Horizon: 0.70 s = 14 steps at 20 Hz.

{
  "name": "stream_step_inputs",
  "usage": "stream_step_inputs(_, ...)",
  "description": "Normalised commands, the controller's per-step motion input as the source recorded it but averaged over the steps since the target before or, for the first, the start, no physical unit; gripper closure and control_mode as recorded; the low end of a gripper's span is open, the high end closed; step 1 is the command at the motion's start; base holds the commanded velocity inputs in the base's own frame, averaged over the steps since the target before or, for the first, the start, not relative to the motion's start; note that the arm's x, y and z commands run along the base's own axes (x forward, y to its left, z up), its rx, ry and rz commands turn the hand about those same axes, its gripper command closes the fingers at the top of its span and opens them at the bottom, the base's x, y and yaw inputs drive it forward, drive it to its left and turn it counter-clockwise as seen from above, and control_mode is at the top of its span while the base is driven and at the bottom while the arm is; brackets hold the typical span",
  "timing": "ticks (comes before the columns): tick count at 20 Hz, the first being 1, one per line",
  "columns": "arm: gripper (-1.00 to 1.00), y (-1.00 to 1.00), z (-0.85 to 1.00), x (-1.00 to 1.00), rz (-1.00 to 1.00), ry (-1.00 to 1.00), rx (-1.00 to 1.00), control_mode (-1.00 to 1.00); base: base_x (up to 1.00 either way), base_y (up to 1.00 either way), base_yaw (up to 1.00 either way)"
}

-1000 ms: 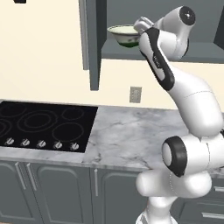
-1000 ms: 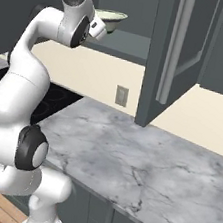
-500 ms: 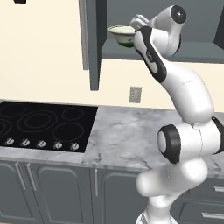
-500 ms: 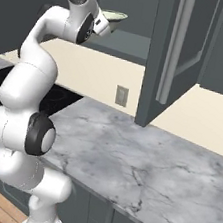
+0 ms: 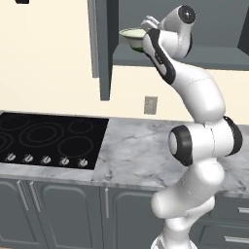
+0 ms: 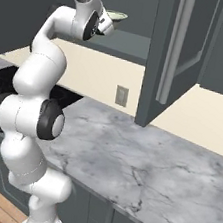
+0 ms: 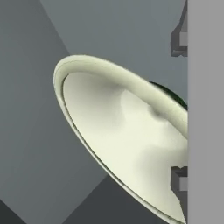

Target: Pick up the bowls from the cabinet and place each bowl in front of a stool on the dining counter.

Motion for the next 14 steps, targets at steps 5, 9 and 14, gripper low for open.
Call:
stream_step_inputs(5, -1.00, 0.07, 0.00, 0.40, -0.06, 0.07, 0.00, -1.00, 0.00, 0.00, 0.00)
stream_step_inputs(9, -1.00, 0.04, 0.00, 0.36, -0.06, 0.06, 0.00, -1.00, 0.00, 0.00, 0.00)
stream_step_inputs(14, 1.00, 0.01, 0.00, 0.24, -0.05, 0.04, 0.00, -1.00, 0.00, 0.00, 0.00)
